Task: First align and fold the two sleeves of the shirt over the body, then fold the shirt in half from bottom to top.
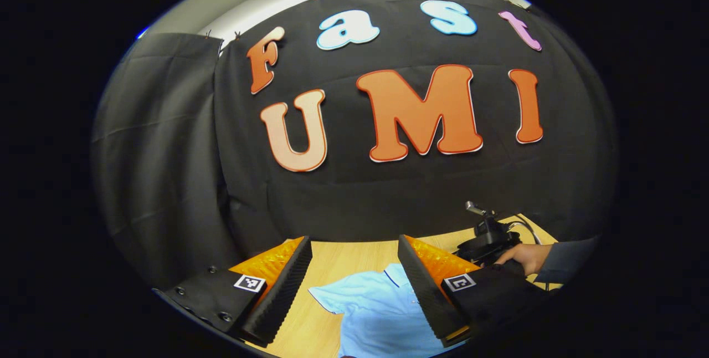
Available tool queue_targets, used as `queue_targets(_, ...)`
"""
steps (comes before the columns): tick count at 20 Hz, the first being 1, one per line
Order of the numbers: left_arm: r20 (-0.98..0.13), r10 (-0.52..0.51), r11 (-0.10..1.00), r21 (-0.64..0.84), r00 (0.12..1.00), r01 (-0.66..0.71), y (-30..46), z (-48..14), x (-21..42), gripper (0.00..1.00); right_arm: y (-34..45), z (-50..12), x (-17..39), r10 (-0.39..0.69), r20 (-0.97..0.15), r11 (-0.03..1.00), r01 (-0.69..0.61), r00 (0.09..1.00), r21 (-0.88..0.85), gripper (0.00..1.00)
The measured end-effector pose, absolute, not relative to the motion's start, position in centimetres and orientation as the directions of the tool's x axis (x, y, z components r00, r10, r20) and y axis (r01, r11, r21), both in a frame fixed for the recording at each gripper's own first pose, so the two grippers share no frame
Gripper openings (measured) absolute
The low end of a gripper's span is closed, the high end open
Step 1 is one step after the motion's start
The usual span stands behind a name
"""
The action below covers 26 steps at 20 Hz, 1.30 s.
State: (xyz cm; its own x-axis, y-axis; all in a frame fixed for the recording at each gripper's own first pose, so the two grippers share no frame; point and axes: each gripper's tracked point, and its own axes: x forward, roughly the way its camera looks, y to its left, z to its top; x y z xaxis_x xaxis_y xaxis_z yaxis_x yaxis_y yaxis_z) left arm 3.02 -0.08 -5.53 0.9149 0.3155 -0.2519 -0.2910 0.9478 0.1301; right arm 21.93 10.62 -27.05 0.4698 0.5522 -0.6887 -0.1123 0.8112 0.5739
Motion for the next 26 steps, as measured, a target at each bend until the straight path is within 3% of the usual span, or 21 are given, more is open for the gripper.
queue_targets(3,-0.303,0.334,0.942,0.086,0.893,-0.323,2.0,-7.3,2.5,1.0,8.8,-25.7,21.2,0.528,-0.675,0.826,-0.126,0.516,0.549,0.88)
queue_targets(9,-0.393,0.313,0.946,0.045,0.865,-0.322,6.1,-10.6,0.6,1.0,6.3,-23.5,19.5,0.458,-0.645,0.859,-0.117,0.611,0.498,0.9)
queue_targets(15,-0.514,0.163,0.972,-0.061,0.842,-0.225,9.7,-16.0,1.6,1.0,5.6,-22.4,16.6,0.354,-0.651,0.896,-0.043,0.672,0.442,0.9)
queue_targets(20,-0.646,-0.003,0.982,-0.146,0.763,-0.12,11.4,-22.2,3.9,0.99,5.6,-21.4,14.1,0.272,-0.65,0.907,0.038,0.709,0.42,0.9)
queue_targets(26,-0.783,-0.041,0.969,-0.183,0.62,-0.167,15.2,-31.0,7.0,0.99,3.5,-19.3,10.3,0.127,-0.603,0.949,0.081,0.788,0.305,0.97)
